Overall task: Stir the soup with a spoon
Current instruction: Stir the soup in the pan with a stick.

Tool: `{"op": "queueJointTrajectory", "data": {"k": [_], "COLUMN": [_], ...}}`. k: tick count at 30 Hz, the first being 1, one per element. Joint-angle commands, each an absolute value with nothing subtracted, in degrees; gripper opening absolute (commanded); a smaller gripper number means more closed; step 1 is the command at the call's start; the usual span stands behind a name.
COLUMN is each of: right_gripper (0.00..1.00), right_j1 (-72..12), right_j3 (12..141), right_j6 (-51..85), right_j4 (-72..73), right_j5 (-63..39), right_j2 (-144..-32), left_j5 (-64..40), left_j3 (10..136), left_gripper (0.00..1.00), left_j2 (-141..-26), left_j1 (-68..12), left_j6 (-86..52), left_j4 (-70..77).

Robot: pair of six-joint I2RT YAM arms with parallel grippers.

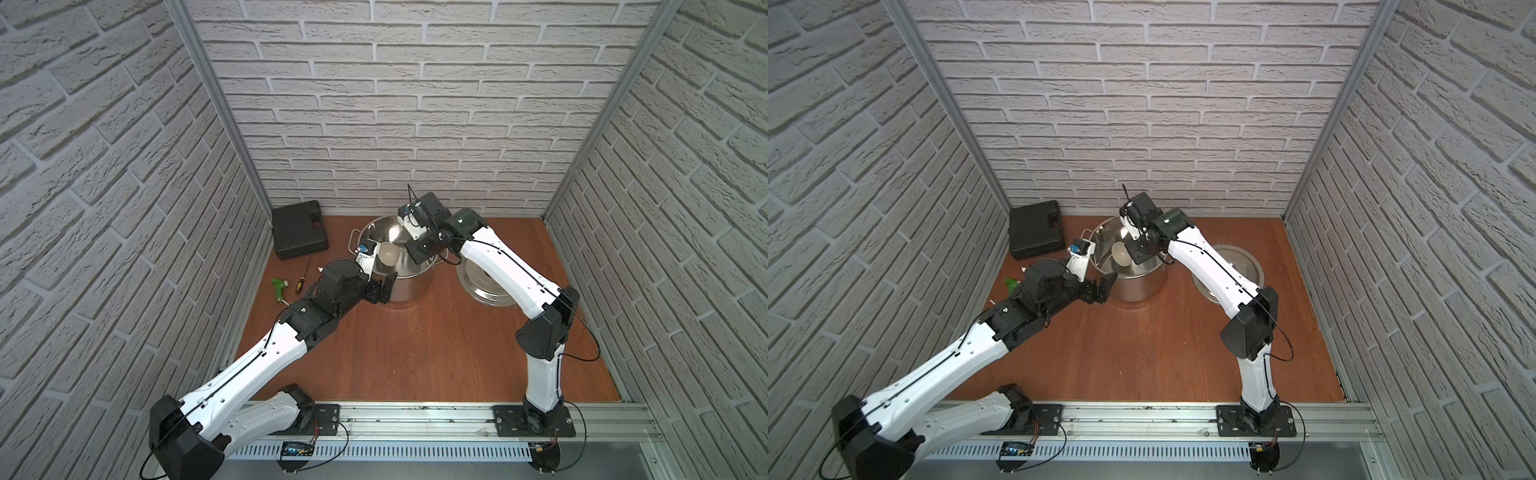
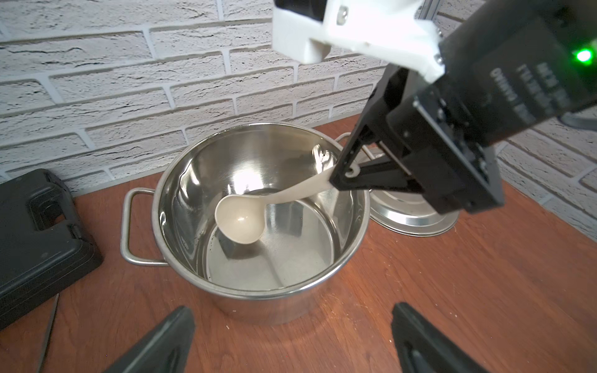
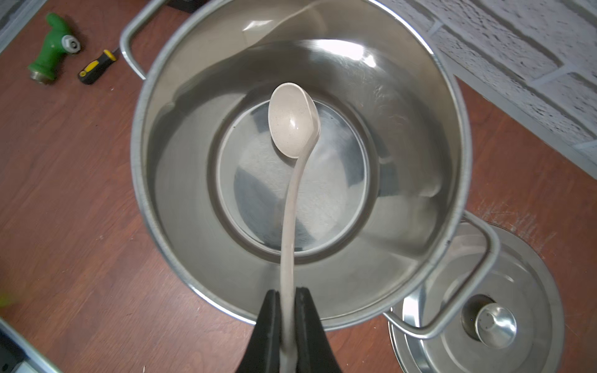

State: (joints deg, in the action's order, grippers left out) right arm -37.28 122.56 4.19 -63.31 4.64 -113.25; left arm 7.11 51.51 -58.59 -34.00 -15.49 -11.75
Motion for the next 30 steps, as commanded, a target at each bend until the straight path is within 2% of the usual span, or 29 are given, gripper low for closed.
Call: {"op": "queueJointTrajectory", "data": {"k": [1, 13, 20, 25, 30], "right_gripper": [0.03, 0.03, 0.03, 0.03, 0.03], "right_j1": [-38.5, -36.6, -34.5, -34.7, -35.2], "right_j3": [120.2, 100.8, 103.5, 109.0, 105.7], "right_j6": [5.2, 6.1, 7.3, 8.2, 9.4], "right_j4": [-63.5, -60.4, -58.3, -57.7, -56.1], "right_j5": [4.2, 14.1, 16.9, 11.0, 4.5], "right_j2": [-109.7, -94.0, -94.2, -95.4, -89.0], "left_j5": [7.0, 6.2, 5.9, 7.6, 10.8], "left_j3": [52.1, 51.5, 52.4, 52.8, 54.8], "left_gripper": [0.98, 0.98, 0.98, 0.98, 0.98], "left_j2": [-58.2, -57.0, -57.3, -55.9, -53.3], "left_j1": [-34.2, -34.2, -34.2, -34.3, -34.2], "left_j6": [-14.9, -15.4, -16.5, -17.7, -18.0], "left_j4": [-9.5, -9.6, -9.5, -10.2, -11.6]}}
